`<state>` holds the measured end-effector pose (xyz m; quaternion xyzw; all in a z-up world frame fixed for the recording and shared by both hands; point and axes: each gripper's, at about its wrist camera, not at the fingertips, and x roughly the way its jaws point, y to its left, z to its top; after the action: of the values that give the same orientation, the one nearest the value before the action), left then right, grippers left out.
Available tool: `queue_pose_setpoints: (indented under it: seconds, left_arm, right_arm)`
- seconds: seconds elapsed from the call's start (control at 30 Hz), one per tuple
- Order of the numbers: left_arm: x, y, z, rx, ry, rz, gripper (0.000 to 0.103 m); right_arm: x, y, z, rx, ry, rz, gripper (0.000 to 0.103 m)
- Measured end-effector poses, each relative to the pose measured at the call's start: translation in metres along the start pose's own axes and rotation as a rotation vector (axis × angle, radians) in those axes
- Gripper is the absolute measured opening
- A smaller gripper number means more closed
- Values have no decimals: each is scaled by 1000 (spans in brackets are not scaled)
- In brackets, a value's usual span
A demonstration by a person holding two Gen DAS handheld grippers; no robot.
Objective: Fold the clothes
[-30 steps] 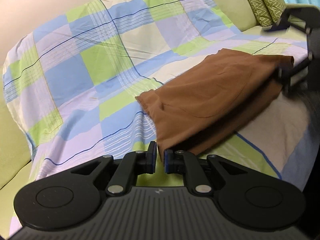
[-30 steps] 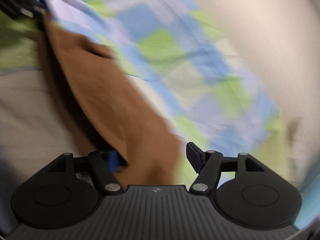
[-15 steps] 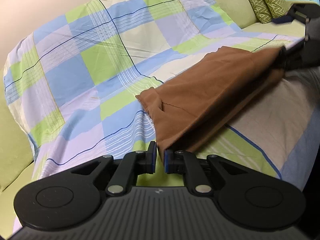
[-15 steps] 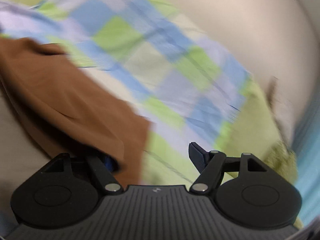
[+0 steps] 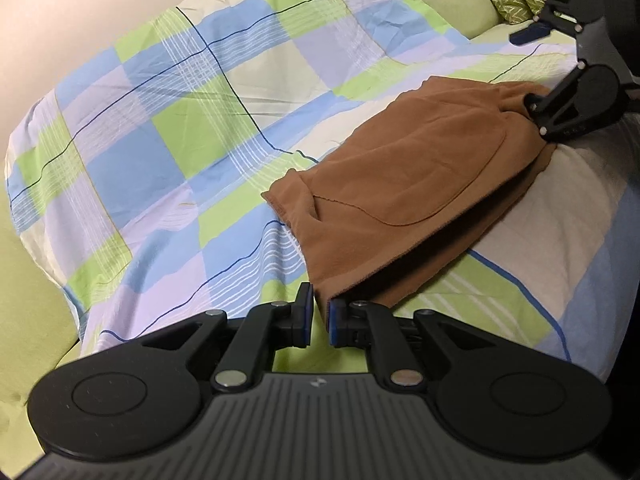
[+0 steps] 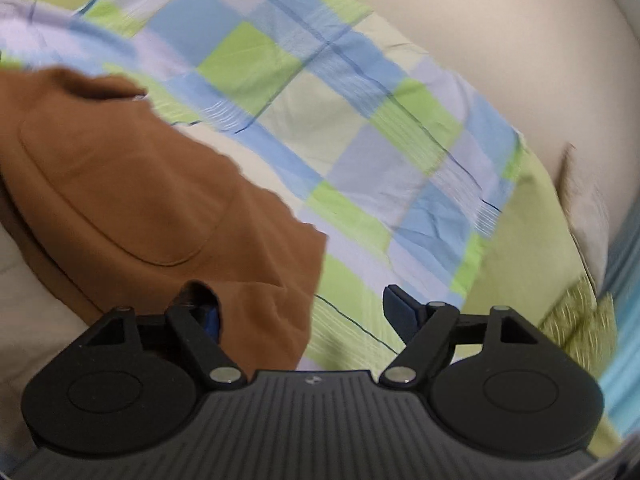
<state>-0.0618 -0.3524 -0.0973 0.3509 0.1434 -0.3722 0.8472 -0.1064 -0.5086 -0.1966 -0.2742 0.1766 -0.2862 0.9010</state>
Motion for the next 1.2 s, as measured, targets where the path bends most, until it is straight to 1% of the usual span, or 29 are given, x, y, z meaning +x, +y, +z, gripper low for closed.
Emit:
queue_pose_setpoints:
  seconds: [0.03,0.07,0.1,0.13,0.17,0.2,0.23,0.3,0.4,0.5,0.6,0.77,0.9,0.97,1.0,1.07,1.13,1.2]
  left_arm:
    - [0,1,0,-5,2,-1,9]
    - [0,1,0,-7,2,-3,9]
    - [0,1,-1,-9,2,-5,9]
    - [0,1,-1,-11,2,-7,9]
    - [0,1,-1,-10,1,-9,9]
    - [0,-1,-1,-4,1,-15,9]
    - [1,-2,-1,-3,4,-18,9]
    - [2,-2,-1,-3,7,-21,9]
    - [0,-1,0,0,9,-21,9]
    - [-1,0,1,2,15,-27,9]
    - [-2,1,1,-6,24,-42,9]
    - [-4,2,1,-16,22,-51,16]
    - [-13,5,-3,-24,20,-75,18]
    - [-20,11,-7,-51,18,-107,21]
    - [-24,13,-8,-61,14,-120,27]
    - [-32,17,-11,-85,5,-141,30]
    - [-39,31,-13,-148,-12,-167,35]
    - [-40,39,-12,-188,-16,-176,36]
  right_arm:
    - [0,-2,0,-15,2,-40,77]
    - [1,-10,-3,-3,20,-92,77]
    - [0,-21,-8,31,47,-146,77]
    - [-3,-30,-13,58,68,-182,78]
    - [-5,-35,-18,69,81,-197,81]
    - [-7,-37,-22,73,90,-208,87]
    - [-9,-39,-26,79,103,-213,89]
    - [-13,-39,-37,121,138,-179,89]
    - [-16,-41,-39,186,143,-148,89]
    - [-20,-48,-44,263,166,-113,90]
    - [-27,-50,-50,259,164,-88,90]
    - [-50,-44,-59,213,172,-81,92]
    - [-62,-43,-61,202,194,-77,92]
    - [-69,-45,-60,210,200,-67,92]
    - [-73,-46,-57,215,188,-55,91]
    - [-83,-48,-52,221,152,-27,90]
    - [-90,-50,-46,218,108,11,88]
    - [-95,-54,-39,219,72,58,85]
